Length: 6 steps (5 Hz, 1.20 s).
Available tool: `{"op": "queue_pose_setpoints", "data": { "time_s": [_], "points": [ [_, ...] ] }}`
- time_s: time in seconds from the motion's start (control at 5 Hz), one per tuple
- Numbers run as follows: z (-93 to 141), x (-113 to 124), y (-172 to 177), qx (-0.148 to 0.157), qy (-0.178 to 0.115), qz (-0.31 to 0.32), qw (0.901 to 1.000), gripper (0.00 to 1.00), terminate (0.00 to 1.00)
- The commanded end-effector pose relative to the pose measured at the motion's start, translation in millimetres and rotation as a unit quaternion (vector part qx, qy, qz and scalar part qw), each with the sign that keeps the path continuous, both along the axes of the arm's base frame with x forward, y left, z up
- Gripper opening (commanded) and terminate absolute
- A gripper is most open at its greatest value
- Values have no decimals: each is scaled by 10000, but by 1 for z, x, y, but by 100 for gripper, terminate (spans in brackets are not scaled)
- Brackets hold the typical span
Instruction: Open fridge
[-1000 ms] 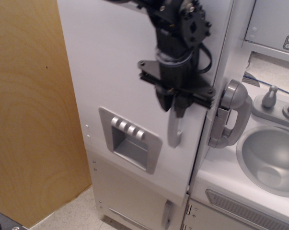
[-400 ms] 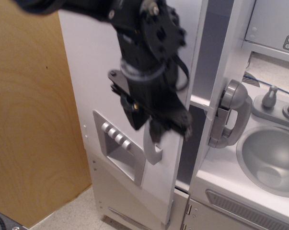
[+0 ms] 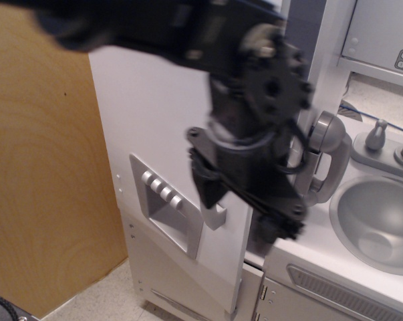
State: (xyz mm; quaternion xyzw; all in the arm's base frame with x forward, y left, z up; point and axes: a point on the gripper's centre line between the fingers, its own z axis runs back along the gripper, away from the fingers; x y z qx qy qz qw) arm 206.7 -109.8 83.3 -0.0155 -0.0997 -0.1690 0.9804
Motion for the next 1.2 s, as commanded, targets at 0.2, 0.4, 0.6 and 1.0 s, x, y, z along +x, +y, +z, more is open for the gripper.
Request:
{"op": "queue_pose_setpoints", "data": {
  "time_s": [0.2, 0.4, 0.6, 1.0],
  "points": [
    [4, 48, -44, -147, -164, 171, 9996, 100, 0],
    [13, 65, -28, -225, -281, 473, 9982, 100, 0],
    [22, 78, -20, -229, -350, 706, 9966, 100, 0],
    [26, 93, 22, 15, -410, 1373, 9897, 100, 0]
  ]
}}
